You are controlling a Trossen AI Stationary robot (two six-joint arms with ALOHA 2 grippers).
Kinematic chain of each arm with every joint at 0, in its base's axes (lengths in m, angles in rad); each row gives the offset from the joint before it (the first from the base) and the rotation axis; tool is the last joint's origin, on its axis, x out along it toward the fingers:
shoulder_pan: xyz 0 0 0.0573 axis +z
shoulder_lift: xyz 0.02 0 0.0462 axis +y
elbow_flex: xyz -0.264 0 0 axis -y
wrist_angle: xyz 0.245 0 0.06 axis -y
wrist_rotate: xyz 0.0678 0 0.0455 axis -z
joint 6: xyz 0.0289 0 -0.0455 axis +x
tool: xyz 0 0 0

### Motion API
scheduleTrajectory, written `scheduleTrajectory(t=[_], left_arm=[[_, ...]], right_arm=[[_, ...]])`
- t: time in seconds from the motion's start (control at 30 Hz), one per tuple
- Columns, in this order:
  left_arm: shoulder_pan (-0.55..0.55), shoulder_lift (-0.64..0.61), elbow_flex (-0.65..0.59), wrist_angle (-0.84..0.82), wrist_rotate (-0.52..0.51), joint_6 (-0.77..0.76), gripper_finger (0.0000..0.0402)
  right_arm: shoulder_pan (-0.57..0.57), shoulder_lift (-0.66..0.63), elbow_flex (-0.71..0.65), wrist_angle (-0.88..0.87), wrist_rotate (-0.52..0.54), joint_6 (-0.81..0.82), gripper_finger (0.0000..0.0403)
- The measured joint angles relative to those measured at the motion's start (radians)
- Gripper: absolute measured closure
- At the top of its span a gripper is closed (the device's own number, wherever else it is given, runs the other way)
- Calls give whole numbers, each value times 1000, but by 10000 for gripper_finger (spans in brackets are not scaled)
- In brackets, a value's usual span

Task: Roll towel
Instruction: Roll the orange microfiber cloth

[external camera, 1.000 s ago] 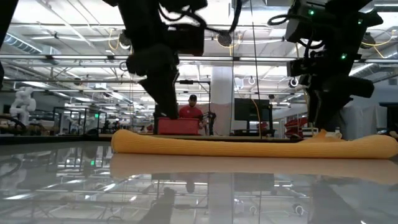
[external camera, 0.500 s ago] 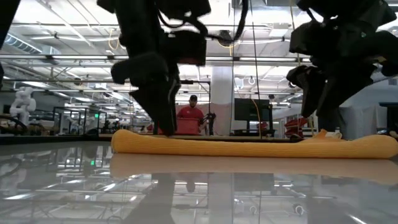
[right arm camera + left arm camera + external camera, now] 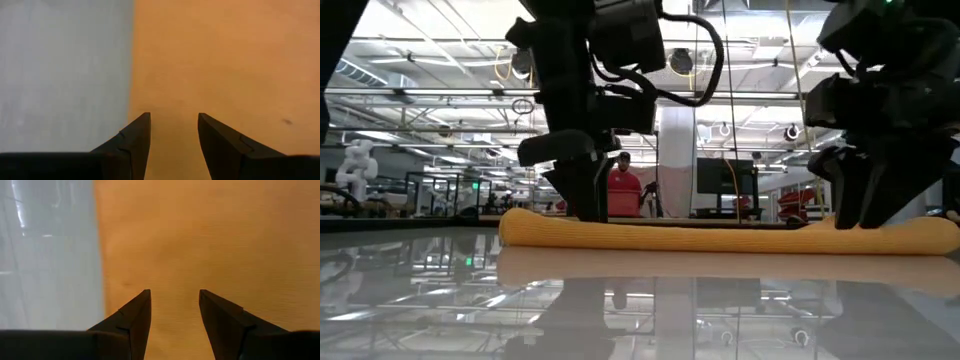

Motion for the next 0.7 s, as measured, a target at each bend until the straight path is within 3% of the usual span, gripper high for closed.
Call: scheduleTrajectory(t=[0.33, 0.7], left_arm=[[90, 62, 6, 9, -20, 173, 228], [168, 75, 5, 135, -311, 534, 228]], right_arm=[[94, 79, -7, 158, 2, 129, 248], [131, 366, 37, 631, 7, 167, 248]])
